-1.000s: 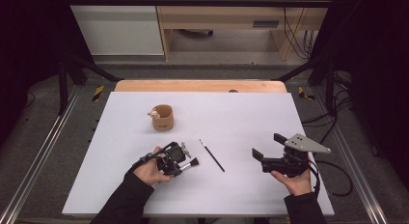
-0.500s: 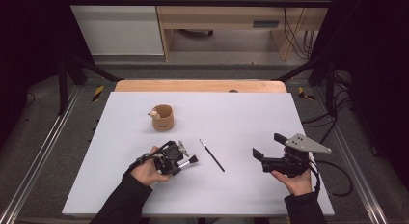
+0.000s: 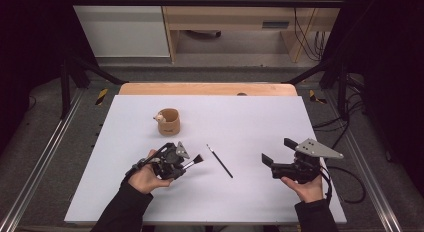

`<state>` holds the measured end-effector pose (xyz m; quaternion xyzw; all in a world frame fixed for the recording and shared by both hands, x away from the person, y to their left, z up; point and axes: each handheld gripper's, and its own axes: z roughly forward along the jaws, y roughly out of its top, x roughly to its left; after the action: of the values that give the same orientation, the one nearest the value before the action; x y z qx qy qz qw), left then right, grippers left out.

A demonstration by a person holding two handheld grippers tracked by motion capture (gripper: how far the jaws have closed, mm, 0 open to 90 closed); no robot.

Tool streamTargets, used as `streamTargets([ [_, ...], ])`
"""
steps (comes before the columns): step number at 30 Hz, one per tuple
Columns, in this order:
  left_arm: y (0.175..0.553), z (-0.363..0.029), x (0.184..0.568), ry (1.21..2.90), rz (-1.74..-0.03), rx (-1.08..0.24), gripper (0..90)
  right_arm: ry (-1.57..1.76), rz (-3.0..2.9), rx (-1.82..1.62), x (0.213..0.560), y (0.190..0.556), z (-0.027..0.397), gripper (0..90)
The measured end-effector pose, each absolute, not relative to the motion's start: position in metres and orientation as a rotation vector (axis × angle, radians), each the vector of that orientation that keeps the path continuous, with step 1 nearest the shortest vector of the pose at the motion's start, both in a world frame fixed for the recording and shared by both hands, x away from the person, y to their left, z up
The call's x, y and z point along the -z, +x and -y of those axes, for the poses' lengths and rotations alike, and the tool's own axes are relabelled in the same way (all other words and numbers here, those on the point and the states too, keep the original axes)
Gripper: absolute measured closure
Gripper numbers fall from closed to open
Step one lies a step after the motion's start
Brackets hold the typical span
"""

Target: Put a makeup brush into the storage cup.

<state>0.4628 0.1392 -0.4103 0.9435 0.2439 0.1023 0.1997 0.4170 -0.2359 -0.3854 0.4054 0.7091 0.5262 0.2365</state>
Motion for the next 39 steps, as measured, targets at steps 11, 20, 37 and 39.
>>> streamTargets([
  [11,0.455,-0.148,0.398,2.510,-0.700,-0.354,78.9,1.111,-1.943,-1.442,0.385,0.417,0.236,5.5],
  [20,0.452,-0.158,0.392,2.374,-0.773,-0.377,78.9,1.111,-1.944,-1.442,0.385,0.417,0.236,5.5],
  [37,0.450,-0.179,0.383,2.192,-0.853,-0.449,78.9,1.099,-1.946,-1.433,0.385,0.416,0.237,5.5],
  [39,0.450,-0.181,0.382,2.184,-0.860,-0.453,78.9,1.099,-1.948,-1.432,0.385,0.416,0.237,5.5],
])
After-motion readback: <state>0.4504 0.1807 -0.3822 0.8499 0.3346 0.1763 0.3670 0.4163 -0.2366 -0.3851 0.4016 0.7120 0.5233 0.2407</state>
